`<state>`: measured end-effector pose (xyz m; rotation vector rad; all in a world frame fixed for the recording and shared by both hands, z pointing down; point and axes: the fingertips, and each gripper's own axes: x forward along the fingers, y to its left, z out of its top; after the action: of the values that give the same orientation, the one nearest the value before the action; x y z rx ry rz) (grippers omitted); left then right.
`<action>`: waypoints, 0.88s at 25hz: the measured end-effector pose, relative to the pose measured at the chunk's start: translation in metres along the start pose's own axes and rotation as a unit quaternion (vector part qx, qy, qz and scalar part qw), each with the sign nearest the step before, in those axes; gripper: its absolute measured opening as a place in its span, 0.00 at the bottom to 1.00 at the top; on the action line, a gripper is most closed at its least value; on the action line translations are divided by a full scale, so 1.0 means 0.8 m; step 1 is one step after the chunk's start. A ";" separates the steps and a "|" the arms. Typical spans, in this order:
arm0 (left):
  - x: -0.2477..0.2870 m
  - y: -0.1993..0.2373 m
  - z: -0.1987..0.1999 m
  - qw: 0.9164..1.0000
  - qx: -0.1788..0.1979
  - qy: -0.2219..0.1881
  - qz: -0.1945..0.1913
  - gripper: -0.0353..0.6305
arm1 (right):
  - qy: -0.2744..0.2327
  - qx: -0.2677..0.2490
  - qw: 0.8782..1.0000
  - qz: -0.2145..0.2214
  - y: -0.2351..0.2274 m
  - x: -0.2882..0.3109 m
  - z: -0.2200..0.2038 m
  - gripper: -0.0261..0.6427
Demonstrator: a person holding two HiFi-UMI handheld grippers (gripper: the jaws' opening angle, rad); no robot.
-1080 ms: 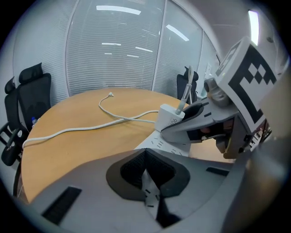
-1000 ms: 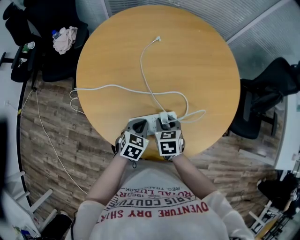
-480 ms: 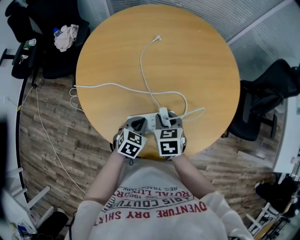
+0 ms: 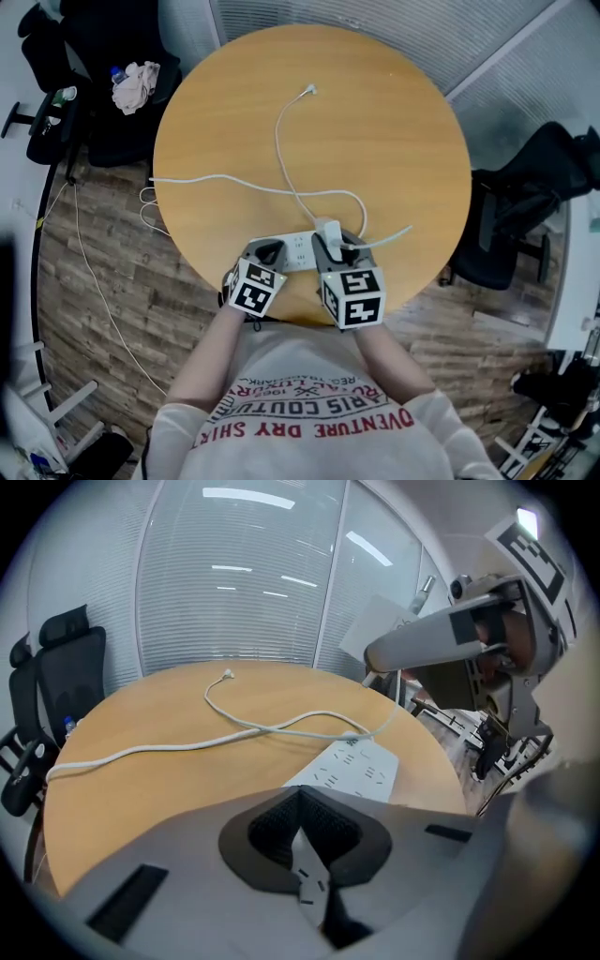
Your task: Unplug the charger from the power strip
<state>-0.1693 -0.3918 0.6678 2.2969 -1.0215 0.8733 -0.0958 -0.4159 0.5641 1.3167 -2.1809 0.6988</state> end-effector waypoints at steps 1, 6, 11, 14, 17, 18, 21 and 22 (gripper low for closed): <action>-0.004 0.000 0.005 1.000 -0.005 -0.008 0.003 0.10 | -0.009 0.001 1.000 0.003 -0.001 -0.005 0.004 0.27; -0.043 -0.011 0.058 0.998 -0.021 -0.064 0.001 0.10 | -0.048 0.011 0.999 0.009 -0.009 -0.028 0.020 0.27; -0.104 -0.014 0.155 0.985 -0.002 -0.171 0.013 0.10 | -0.122 0.001 0.992 0.008 -0.009 -0.049 0.058 0.27; -0.156 -0.018 0.208 0.964 0.005 -0.264 0.004 0.10 | -0.165 -0.014 0.986 0.019 -0.002 -0.069 0.086 0.27; -0.210 -0.023 0.247 0.939 0.015 -0.343 0.004 0.10 | -0.210 -0.035 0.976 0.035 0.006 -0.095 0.112 0.27; -0.225 -0.024 0.255 0.933 0.022 -0.360 0.006 0.10 | -0.225 -0.042 0.973 0.041 0.009 -0.104 0.121 0.27; -0.261 -0.029 0.266 0.920 0.051 -0.388 0.015 0.10 | -0.254 -0.062 0.964 0.049 0.017 -0.125 0.138 0.27; -0.270 -0.032 0.266 0.919 0.059 -0.390 0.017 0.10 | -0.259 -0.068 0.962 0.051 0.020 -0.132 0.141 0.27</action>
<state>-0.1851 -0.4093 0.3645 2.8030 -1.3391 -0.0255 -0.0834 -0.4148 0.4095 1.4402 -2.6654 0.2427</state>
